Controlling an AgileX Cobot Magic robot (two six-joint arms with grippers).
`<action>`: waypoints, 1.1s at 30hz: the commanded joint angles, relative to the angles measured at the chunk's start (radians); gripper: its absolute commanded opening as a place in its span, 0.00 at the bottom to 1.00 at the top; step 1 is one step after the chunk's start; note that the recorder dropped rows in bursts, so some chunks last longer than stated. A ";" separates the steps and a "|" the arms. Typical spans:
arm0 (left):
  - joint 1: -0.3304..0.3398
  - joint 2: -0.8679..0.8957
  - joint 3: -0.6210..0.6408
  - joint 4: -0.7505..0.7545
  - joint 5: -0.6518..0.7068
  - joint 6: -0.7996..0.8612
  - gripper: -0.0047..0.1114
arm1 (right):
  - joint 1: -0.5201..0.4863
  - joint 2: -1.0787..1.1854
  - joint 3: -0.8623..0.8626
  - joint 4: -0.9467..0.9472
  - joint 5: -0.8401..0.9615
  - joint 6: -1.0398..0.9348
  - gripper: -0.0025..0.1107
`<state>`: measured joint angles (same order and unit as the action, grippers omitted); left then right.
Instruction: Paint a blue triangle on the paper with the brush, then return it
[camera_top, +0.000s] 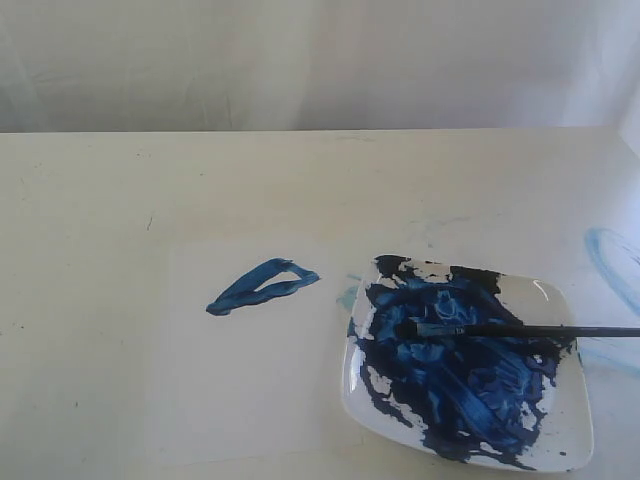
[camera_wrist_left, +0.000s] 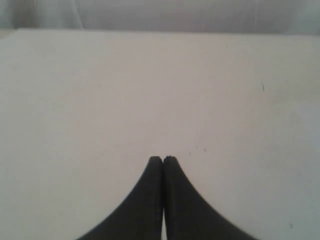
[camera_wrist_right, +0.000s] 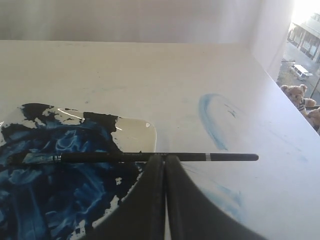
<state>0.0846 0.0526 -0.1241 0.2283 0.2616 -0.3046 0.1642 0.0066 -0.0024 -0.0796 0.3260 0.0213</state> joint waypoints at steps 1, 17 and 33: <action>0.003 -0.001 0.124 -0.045 -0.015 -0.019 0.04 | 0.003 -0.007 0.002 0.000 -0.009 0.001 0.02; -0.020 -0.053 0.124 -0.146 -0.011 -0.093 0.04 | 0.003 -0.007 0.002 -0.001 -0.009 0.001 0.02; -0.019 -0.053 0.124 -0.124 -0.014 0.021 0.04 | 0.003 -0.007 0.002 -0.001 -0.009 0.001 0.02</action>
<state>0.0695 0.0052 -0.0041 0.0962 0.2509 -0.3484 0.1642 0.0066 -0.0024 -0.0796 0.3260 0.0213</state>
